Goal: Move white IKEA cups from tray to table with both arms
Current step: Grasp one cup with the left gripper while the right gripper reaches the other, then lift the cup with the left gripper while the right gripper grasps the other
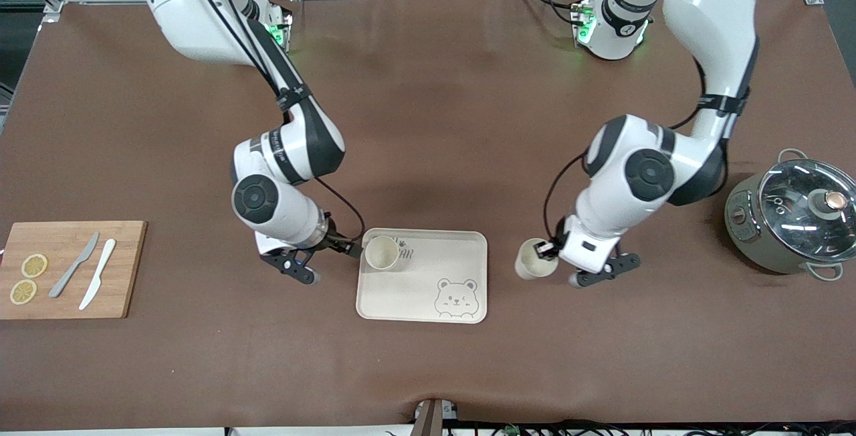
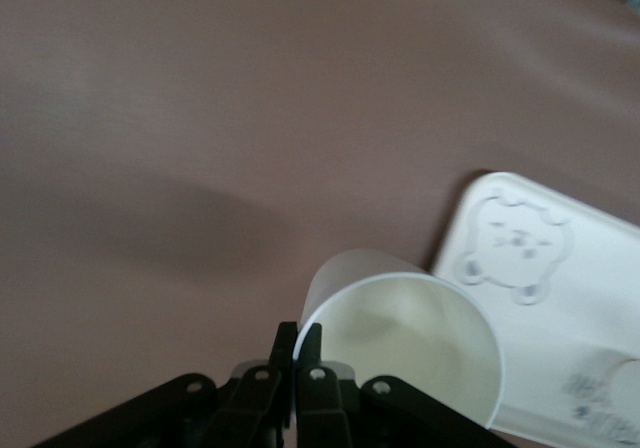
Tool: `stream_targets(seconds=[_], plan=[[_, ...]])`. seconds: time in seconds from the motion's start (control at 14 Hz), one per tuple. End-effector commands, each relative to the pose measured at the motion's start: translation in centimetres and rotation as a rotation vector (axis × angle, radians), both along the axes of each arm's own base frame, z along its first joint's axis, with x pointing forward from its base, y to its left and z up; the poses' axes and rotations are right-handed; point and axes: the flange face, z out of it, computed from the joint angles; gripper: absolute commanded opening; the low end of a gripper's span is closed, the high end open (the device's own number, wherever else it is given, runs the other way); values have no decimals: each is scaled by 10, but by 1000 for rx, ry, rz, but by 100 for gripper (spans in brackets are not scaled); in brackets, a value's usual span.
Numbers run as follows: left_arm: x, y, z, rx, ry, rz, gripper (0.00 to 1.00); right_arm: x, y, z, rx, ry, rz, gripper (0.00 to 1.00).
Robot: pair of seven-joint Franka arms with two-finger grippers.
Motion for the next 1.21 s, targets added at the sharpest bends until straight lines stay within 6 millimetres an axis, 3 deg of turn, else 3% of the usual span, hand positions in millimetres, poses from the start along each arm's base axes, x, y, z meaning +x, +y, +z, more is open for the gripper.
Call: stream_targets(seconds=[0.0,0.29,0.36,0.5,0.57,0.79,1.0,1.07,1.14], plan=[[-10,46,-23,36,66,-16,0,1,14,-8,13,-12,-12,76],[-7,127,-57,44,127,20,0,-2,36,-25,25,-53,-83,72],[-6,143,-62,43,134,32,0,-4,39,-29,25,-53,-84,62],[-6,150,-64,42,136,37,0,-6,41,-39,20,-45,-83,30],[-6,152,-66,40,138,40,0,-8,45,-38,22,-49,-83,20],[-3,170,-80,35,148,67,0,-9,48,-39,24,-49,-140,1],[-3,175,-89,44,156,65,0,-8,54,-31,31,-62,-123,0],[-3,175,-89,65,151,49,12,-5,54,-24,38,-69,-124,0],[-3,176,-89,70,150,46,38,-1,51,-16,45,-75,-128,0]])
